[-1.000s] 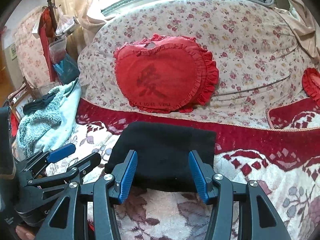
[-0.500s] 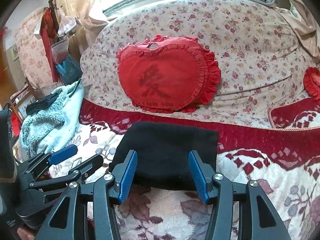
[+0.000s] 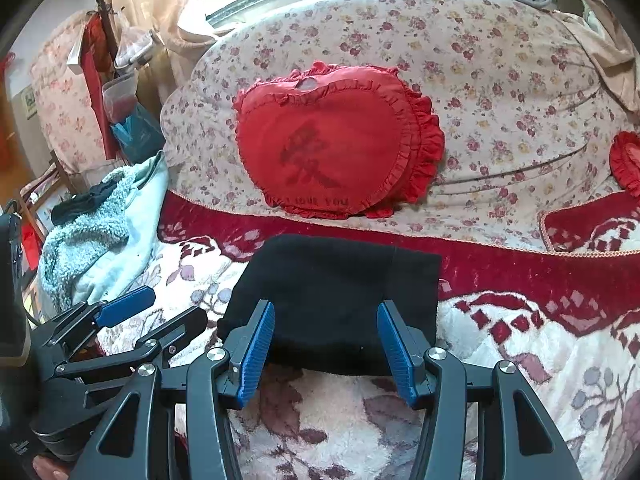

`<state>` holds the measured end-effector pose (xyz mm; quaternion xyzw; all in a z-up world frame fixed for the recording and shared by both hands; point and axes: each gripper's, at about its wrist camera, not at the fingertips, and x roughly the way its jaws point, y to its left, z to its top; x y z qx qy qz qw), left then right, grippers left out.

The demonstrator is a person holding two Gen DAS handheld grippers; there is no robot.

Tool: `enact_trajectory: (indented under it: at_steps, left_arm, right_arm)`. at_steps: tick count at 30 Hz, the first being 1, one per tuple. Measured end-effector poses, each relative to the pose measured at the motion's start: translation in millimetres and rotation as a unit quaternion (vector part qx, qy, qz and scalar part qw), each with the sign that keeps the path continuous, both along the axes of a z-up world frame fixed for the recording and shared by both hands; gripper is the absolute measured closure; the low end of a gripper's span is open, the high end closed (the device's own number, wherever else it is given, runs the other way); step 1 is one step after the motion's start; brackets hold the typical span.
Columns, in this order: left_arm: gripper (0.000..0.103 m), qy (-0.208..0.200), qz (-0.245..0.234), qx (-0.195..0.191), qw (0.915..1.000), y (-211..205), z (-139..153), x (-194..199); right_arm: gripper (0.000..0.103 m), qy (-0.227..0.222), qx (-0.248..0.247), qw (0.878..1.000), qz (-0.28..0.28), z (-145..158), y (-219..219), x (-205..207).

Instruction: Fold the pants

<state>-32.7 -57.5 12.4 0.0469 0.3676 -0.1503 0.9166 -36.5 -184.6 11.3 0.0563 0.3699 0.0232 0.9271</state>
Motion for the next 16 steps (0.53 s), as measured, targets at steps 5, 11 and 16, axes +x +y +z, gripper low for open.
enact_trajectory:
  at_steps: [5,11,16]
  left_arm:
    - [0.036,0.006,0.000,-0.003,1.0000,0.7,-1.8,2.4]
    - [0.036,0.011,-0.001,-0.004,0.9999,2.5,-5.5,8.5]
    - [0.036,0.014,-0.003,-0.003,0.9999,2.7,-8.8,13.5]
  right_arm:
    - [0.051,0.002,0.000,1.000,0.001,-2.0,0.9,0.3]
    - [0.051,0.009,0.003,1.000,0.004,-8.1,-1.1,3.0]
    - [0.051,0.014,0.005,1.000,0.004,-15.7,-7.7,4.6]
